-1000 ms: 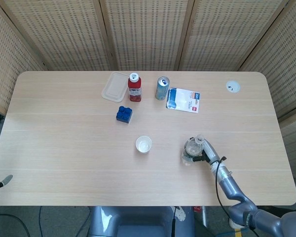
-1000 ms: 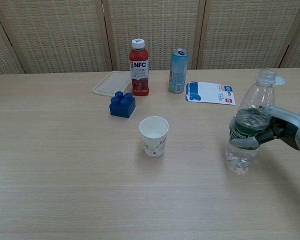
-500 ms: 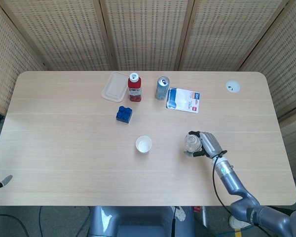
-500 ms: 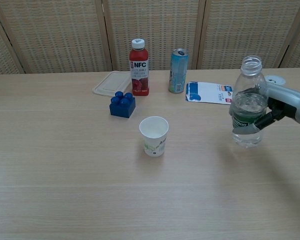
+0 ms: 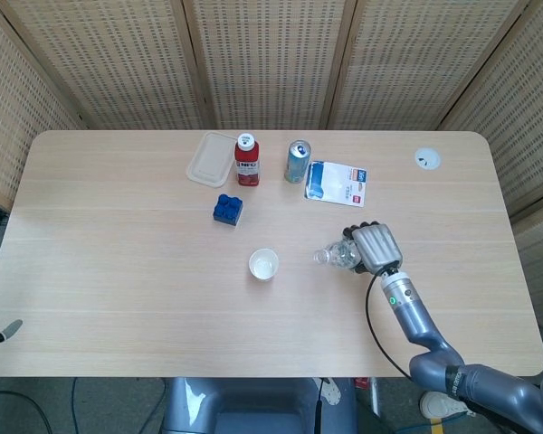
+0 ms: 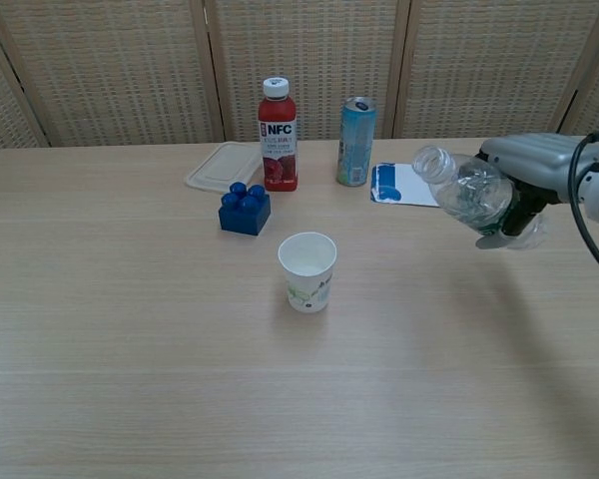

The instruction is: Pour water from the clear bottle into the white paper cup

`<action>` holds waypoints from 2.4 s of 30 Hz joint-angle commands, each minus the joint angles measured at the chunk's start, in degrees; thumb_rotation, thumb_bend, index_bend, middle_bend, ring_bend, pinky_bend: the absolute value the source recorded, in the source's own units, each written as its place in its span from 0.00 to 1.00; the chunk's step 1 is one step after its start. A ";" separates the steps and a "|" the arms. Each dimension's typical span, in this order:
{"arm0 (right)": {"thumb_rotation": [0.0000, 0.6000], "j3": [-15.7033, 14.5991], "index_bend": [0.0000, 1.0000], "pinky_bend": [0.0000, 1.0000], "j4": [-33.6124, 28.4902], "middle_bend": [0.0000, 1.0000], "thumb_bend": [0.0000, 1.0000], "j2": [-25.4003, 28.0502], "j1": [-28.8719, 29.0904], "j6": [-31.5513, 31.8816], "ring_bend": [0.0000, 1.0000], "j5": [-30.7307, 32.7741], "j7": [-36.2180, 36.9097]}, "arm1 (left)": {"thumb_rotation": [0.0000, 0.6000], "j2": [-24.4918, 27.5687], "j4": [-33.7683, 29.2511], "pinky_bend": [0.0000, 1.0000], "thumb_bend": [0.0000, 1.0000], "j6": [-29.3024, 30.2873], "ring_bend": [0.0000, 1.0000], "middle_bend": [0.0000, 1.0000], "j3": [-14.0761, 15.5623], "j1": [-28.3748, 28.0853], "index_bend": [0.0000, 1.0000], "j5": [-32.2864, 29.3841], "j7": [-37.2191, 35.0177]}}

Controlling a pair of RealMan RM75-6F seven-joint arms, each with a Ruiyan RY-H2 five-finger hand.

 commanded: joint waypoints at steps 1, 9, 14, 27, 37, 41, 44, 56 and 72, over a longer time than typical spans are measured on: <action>1.00 1.94 0.58 0.61 -5.65 0.60 0.50 -0.97 3.12 3.05 0.47 11.48 -16.24 | 1.00 0.09 -0.10 0.00 0.05 -0.25 0.00 0.00 0.01 -0.11 0.00 -0.17 -0.13; 1.00 2.23 0.58 0.62 -7.27 0.61 0.53 -4.53 6.28 8.82 0.47 21.64 -30.49 | 1.00 0.27 -0.04 0.00 0.05 -0.51 0.00 0.00 -0.02 -0.21 0.00 -0.45 -0.55; 1.00 2.17 0.58 0.62 -7.61 0.61 0.54 -5.92 7.43 10.86 0.47 24.31 -34.29 | 1.00 0.31 0.02 0.00 0.05 -0.63 0.00 0.00 -0.09 -0.31 0.00 -0.62 -0.67; 1.00 3.95 0.58 0.62 -9.12 0.61 0.54 -9.71 12.18 15.31 0.47 33.07 -43.97 | 1.00 0.32 -0.07 0.00 0.05 -1.26 0.00 0.00 -0.24 -0.65 0.00 -1.36 -0.45; 1.00 3.39 0.58 0.63 -7.22 0.62 0.54 -12.63 15.05 18.79 0.48 35.59 -49.24 | 1.00 0.52 -0.01 0.00 0.05 -1.94 0.00 0.00 -0.42 -0.98 0.00 -2.02 -1.00; 1.00 3.26 0.58 0.63 -6.99 0.62 0.54 -13.12 15.70 19.53 0.48 36.24 -50.59 | 1.00 0.50 -0.08 0.00 0.05 -2.11 0.00 0.00 -0.39 -1.10 0.00 -2.06 -0.83; 1.00 3.35 0.58 0.63 -6.88 0.62 0.54 -13.59 16.23 20.25 0.48 36.95 -51.77 | 1.00 0.52 0.02 0.00 0.05 -2.24 0.00 0.00 -0.43 -1.15 0.00 -2.24 -1.03; 1.00 2.67 0.58 0.64 -4.80 0.62 0.54 -16.26 18.07 23.08 0.49 36.70 -55.17 | 1.00 1.02 0.10 0.00 0.05 -2.86 0.00 0.00 -0.69 -1.49 0.00 -2.80 -2.08; 1.00 2.66 0.58 0.64 -2.65 0.62 0.54 -17.91 18.63 24.38 0.49 35.97 -57.19 | 1.00 0.94 0.22 0.00 0.05 -3.00 0.00 0.00 -0.70 -1.62 0.00 -3.17 -1.83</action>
